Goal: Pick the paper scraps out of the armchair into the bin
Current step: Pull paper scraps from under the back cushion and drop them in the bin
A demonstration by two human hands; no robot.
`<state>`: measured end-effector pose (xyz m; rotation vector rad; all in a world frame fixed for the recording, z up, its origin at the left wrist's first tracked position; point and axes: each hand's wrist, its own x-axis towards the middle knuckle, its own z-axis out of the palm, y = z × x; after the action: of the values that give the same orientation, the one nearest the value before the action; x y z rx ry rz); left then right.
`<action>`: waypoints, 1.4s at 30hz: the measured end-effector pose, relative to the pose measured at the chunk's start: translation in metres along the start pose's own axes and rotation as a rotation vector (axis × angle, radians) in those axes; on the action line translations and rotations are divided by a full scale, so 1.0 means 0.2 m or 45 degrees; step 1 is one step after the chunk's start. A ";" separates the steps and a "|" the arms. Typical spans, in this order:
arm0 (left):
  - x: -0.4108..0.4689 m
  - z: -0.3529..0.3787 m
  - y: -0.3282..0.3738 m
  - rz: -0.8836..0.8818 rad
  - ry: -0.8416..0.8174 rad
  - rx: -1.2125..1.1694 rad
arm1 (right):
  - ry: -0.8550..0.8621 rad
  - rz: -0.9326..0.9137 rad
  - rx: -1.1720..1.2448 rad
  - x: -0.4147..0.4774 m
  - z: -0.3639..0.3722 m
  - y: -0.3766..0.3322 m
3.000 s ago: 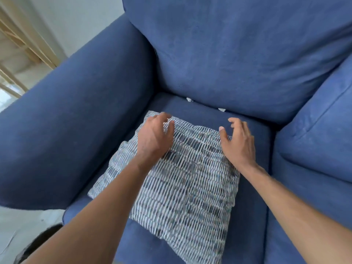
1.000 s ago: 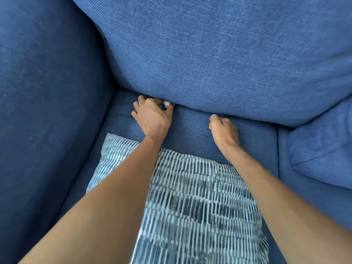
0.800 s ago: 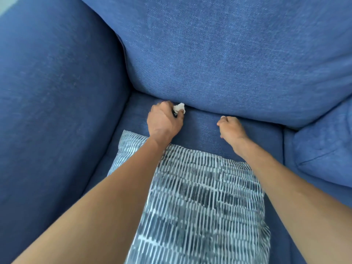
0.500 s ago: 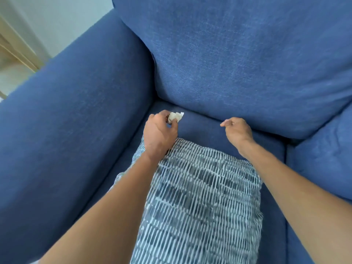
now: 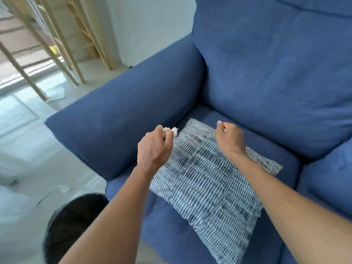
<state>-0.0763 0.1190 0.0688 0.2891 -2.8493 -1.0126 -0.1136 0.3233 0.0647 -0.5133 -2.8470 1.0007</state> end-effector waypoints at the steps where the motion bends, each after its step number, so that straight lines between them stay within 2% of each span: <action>1: -0.04 -0.05 -0.03 -0.018 0.017 0.019 | -0.001 -0.025 0.002 -0.06 0.02 -0.06; 10: -0.41 -0.50 -0.58 -0.004 0.066 0.157 | 0.025 -0.341 0.104 -0.60 0.37 -0.44; 15: -0.62 -0.70 -0.98 -0.041 0.108 0.200 | -0.150 -0.385 0.182 -0.94 0.60 -0.57; 23: -0.92 -0.87 -1.44 -0.204 0.084 0.217 | -0.512 -0.449 0.024 -1.38 0.94 -0.65; 29: -1.10 -0.92 -1.66 -0.345 0.044 0.219 | -0.795 -0.440 -0.080 -1.58 1.13 -0.65; 42: -1.26 -0.89 -1.83 -0.429 0.021 0.248 | -0.918 -0.358 -0.140 -1.76 1.28 -0.57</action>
<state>0.2500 -0.2150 -0.0344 0.8126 -2.9491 -0.7697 0.1375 -0.0306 -0.0525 0.3214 -3.4523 1.1551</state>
